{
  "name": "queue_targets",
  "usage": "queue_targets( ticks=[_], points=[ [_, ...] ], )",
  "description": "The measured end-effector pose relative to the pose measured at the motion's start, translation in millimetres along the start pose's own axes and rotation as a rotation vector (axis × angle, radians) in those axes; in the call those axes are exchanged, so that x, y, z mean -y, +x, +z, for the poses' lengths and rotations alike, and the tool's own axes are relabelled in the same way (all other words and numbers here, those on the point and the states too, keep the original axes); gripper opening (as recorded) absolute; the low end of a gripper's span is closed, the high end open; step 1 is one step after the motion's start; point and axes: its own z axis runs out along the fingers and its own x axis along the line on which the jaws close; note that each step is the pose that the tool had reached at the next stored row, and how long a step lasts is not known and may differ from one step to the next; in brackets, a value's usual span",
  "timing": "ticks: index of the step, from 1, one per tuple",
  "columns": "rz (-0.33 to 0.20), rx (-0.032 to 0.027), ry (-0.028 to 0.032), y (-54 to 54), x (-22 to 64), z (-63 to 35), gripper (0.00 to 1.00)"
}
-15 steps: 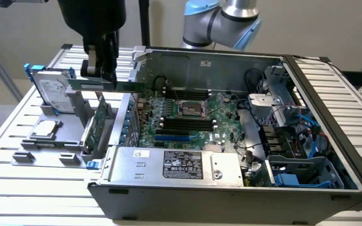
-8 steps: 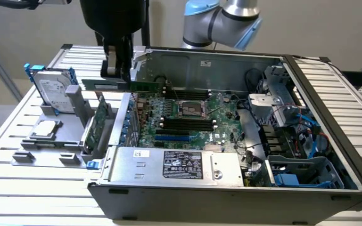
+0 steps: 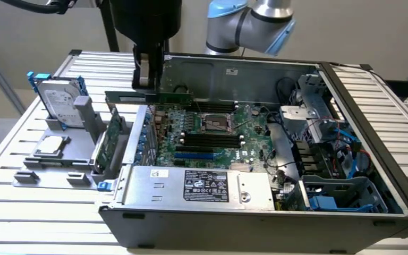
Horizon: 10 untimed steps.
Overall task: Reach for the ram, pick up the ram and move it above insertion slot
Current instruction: 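Pick up the ram and move it above insertion slot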
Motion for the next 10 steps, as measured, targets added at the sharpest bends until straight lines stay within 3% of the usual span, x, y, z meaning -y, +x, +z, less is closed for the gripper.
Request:
queue_targets(
  ticks=[10],
  points=[
    [-0.011, -0.0008, -0.0015, 1.2, 29.9, 0.8, 0.13]
  ],
)
